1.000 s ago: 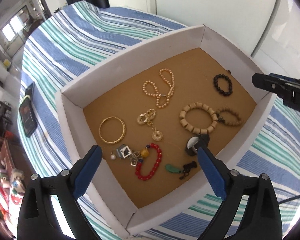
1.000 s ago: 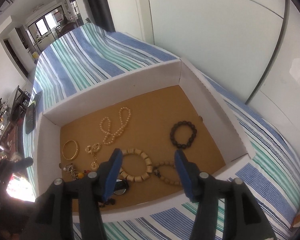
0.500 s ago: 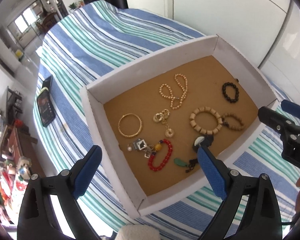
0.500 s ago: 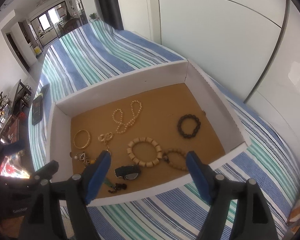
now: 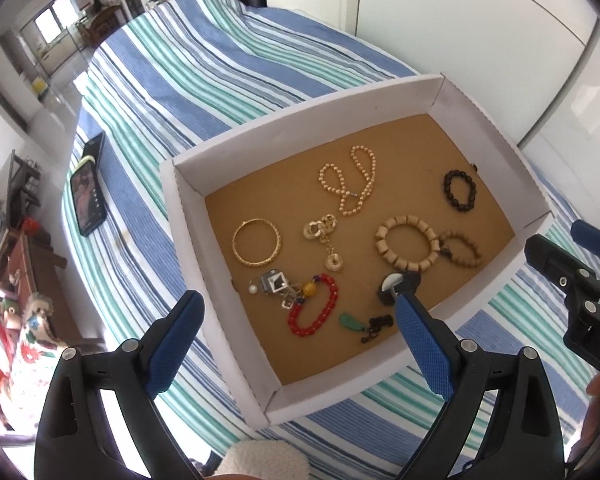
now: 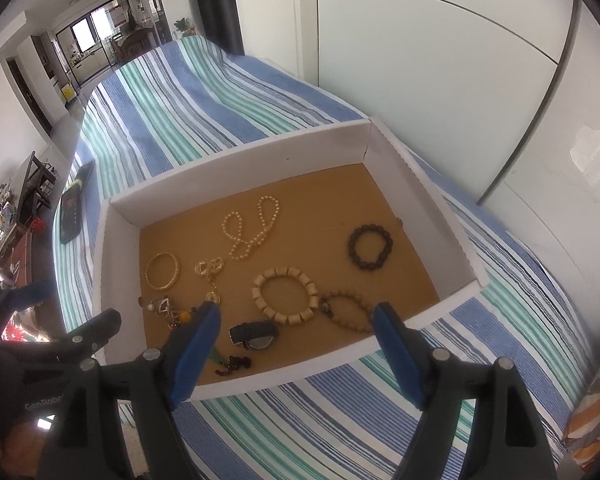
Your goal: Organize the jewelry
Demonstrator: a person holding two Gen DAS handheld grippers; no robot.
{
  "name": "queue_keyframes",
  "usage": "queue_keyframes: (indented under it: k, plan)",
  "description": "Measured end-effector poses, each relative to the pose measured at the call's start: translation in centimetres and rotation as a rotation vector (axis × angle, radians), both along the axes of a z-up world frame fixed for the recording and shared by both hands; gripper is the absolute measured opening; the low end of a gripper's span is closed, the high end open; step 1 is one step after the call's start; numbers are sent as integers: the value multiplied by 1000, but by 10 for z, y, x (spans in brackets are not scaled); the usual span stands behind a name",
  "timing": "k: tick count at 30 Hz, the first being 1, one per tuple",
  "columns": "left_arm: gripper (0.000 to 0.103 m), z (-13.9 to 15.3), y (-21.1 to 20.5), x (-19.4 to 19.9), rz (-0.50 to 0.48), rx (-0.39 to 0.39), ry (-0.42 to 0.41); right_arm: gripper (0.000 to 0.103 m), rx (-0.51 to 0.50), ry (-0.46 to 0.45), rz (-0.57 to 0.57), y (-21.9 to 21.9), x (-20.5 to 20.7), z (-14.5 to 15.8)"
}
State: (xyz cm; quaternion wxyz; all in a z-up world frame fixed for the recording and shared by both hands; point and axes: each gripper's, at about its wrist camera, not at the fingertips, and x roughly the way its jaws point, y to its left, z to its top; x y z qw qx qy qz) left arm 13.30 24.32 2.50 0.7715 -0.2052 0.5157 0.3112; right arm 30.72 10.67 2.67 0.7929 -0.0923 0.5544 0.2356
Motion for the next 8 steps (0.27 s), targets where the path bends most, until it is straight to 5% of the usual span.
queue_keyframes:
  k: [8]
  plan:
    - [97,-4,-2,1,6,2,8,80,-6,3,-2,-1,1,-3]
